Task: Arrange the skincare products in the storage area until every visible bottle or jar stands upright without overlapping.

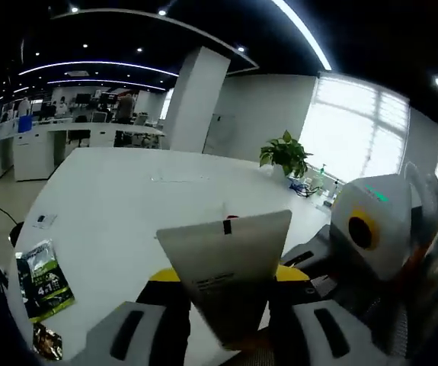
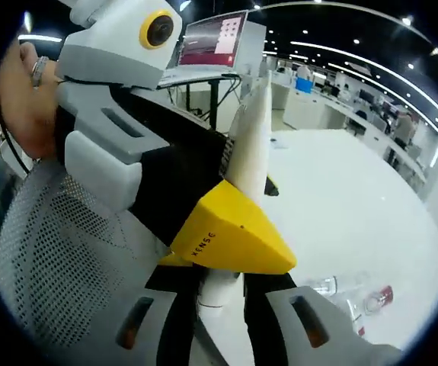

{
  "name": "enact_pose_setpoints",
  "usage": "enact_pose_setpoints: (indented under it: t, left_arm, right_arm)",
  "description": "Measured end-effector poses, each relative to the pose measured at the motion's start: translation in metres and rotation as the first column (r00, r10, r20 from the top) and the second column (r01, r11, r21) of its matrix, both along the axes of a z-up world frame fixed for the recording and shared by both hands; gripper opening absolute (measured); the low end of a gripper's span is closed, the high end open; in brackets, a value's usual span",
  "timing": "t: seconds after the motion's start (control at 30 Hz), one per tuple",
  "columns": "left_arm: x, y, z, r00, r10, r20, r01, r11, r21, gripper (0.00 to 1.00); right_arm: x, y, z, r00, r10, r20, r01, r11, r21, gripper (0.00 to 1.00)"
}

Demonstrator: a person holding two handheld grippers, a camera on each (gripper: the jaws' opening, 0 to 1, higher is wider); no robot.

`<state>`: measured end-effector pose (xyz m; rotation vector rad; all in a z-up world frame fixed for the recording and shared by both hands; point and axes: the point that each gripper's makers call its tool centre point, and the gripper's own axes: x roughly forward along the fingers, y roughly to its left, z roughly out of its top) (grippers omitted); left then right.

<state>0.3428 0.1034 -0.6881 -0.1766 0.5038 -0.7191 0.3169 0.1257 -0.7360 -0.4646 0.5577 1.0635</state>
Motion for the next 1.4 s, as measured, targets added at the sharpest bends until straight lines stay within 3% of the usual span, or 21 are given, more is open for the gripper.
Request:
enact_pose_setpoints:
  t: [0.03, 0.33, 0.5, 0.7, 0.83, 0.97, 1.03, 1.07, 1.1, 1.17, 1.27, 1.4]
  left_arm:
    - [0.000, 0.000, 0.002, 1.000, -0.008, 0.024, 0.008, 1.000, 0.007, 0.39]
    - [-0.002, -0.001, 0.007, 0.999, -0.024, 0.046, 0.024, 1.000, 0.002, 0.38]
    - [-0.002, -0.001, 0.007, 0.999, -0.027, 0.043, 0.027, 1.000, -0.003, 0.38]
    - [-0.004, -0.005, 0.009, 0.998, -0.041, 0.044, 0.041, 0.999, -0.016, 0.38]
    - [-0.007, -0.007, 0.011, 0.997, -0.054, 0.049, 0.055, 0.998, -0.017, 0.38]
    - [-0.011, -0.010, 0.022, 0.995, -0.069, 0.067, 0.074, 0.995, -0.072, 0.38]
    - [-0.012, -0.011, 0.022, 0.995, -0.073, 0.069, 0.078, 0.995, -0.069, 0.38]
    - [-0.012, -0.010, 0.023, 0.995, -0.075, 0.071, 0.080, 0.994, -0.074, 0.38]
    - [-0.013, -0.011, 0.024, 0.994, -0.076, 0.074, 0.082, 0.993, -0.082, 0.39]
    - [-0.012, -0.011, 0.025, 0.995, -0.074, 0.070, 0.080, 0.993, -0.090, 0.40]
    - [-0.012, -0.010, 0.018, 0.998, -0.065, 0.019, 0.067, 0.994, -0.090, 0.41]
    - [-0.012, -0.012, 0.017, 0.998, -0.046, 0.035, 0.048, 0.997, -0.061, 0.42]
  right_arm:
    - [0.000, 0.001, 0.001, 1.000, 0.000, -0.007, 0.000, 1.000, 0.020, 0.21]
    - [-0.004, 0.003, 0.007, 0.997, 0.032, -0.075, -0.022, 0.990, 0.139, 0.20]
    - [-0.003, 0.003, 0.011, 0.985, 0.026, -0.168, 0.016, 0.969, 0.245, 0.20]
    - [-0.003, 0.007, 0.017, 0.982, 0.047, -0.184, 0.014, 0.948, 0.317, 0.25]
    - [-0.005, 0.009, 0.016, 0.982, 0.061, -0.180, -0.001, 0.949, 0.315, 0.21]
    - [-0.014, 0.013, 0.005, 0.972, 0.084, -0.221, -0.018, 0.959, 0.284, 0.28]
    - [-0.017, 0.013, 0.010, 0.977, 0.139, -0.160, -0.095, 0.962, 0.256, 0.23]
    - [-0.014, 0.012, 0.010, 0.980, 0.088, -0.178, -0.039, 0.964, 0.262, 0.22]
    - [-0.013, 0.011, 0.011, 0.983, 0.078, -0.165, -0.035, 0.967, 0.254, 0.22]
    - [-0.004, 0.002, 0.011, 0.995, 0.048, -0.089, -0.030, 0.982, 0.185, 0.20]
    - [0.004, -0.007, 0.006, 0.999, 0.033, 0.003, -0.033, 0.996, 0.077, 0.19]
    - [0.006, -0.007, 0.005, 1.000, 0.009, 0.017, -0.010, 0.999, 0.049, 0.18]
